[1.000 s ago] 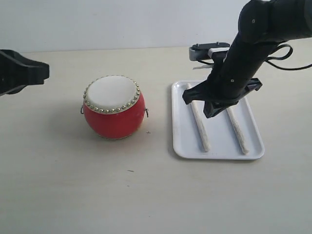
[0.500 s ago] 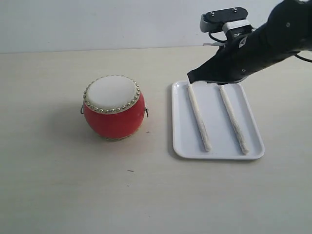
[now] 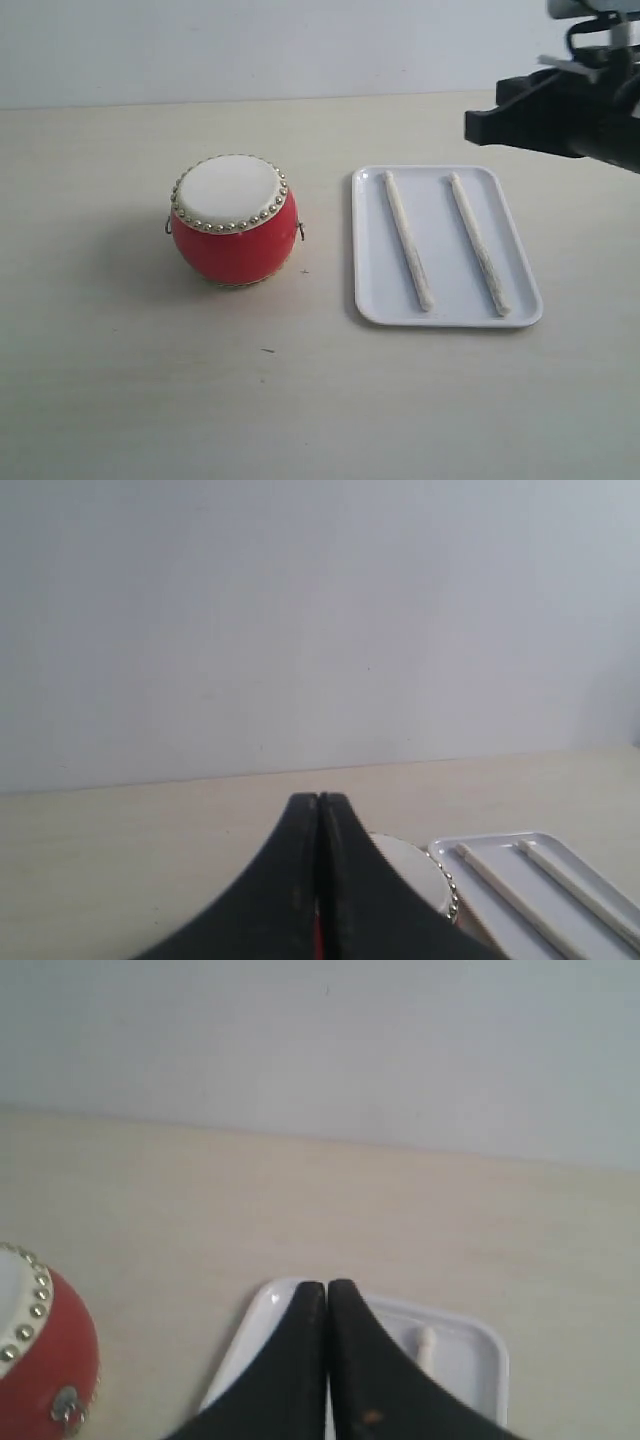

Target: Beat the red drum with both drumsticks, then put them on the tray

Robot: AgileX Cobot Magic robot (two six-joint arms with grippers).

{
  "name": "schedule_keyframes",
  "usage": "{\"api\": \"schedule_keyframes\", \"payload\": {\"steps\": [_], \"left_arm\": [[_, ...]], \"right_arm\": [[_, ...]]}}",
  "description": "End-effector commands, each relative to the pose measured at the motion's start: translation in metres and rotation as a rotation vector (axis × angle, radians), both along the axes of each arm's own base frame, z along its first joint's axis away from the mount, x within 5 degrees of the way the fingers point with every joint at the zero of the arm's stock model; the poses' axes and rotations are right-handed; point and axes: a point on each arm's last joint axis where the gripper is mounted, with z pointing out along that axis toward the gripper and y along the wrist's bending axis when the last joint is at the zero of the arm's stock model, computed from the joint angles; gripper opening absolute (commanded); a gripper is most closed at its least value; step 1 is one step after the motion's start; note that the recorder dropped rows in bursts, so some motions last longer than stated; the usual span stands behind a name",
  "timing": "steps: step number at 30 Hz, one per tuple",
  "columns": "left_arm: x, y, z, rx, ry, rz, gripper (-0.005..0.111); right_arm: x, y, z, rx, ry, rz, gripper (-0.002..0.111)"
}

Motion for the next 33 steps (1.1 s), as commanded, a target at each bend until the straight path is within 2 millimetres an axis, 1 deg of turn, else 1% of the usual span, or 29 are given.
{"api": "schedule_keyframes", "payload": {"steps": [1,4,7,11,16,23,25,26,28,30,33], "left_arm": [[-0.001,0.0,-0.001,0.004,-0.001,-0.008,0.0],[-0.001,0.0,-0.001,0.004,-0.001,-0.008,0.0],[-0.001,0.0,-0.001,0.004,-0.001,-0.008,0.0],[-0.001,0.0,-0.001,0.004,-0.001,-0.008,0.0],[-0.001,0.0,-0.001,0.004,-0.001,-0.008,0.0],[-0.001,0.0,-0.001,0.005,-0.002,-0.008,0.0],[0.001,0.002,-0.001,0.007,0.002,0.022,0.0],[0.002,0.008,-0.002,0.006,0.006,0.082,0.0],[-0.002,0.016,-0.006,-0.04,0.077,0.146,0.0],[-0.009,0.018,-0.013,-0.027,0.148,0.166,0.0],[-0.014,0.019,-0.019,-0.029,0.219,0.192,0.0]], "right_arm": [[-0.042,-0.017,0.026,0.084,-0.168,0.001,0.0],[-0.075,-0.027,0.033,0.123,-0.24,0.033,0.0],[-0.102,-0.037,0.032,0.174,-0.275,0.038,0.0],[-0.128,-0.048,0.035,0.199,-0.306,0.036,0.0],[-0.154,-0.058,0.05,0.25,-0.437,0.041,0.0],[-0.172,-0.066,0.058,0.289,-0.538,0.045,0.0],[-0.175,-0.067,0.059,0.294,-0.552,0.046,0.0],[-0.175,-0.066,0.058,0.289,-0.539,0.045,0.0],[-0.174,-0.066,0.057,0.286,-0.531,0.045,0.0],[-0.174,-0.066,0.057,0.286,-0.531,0.045,0.0],[-0.174,-0.066,0.057,0.286,-0.531,0.045,0.0]]}}
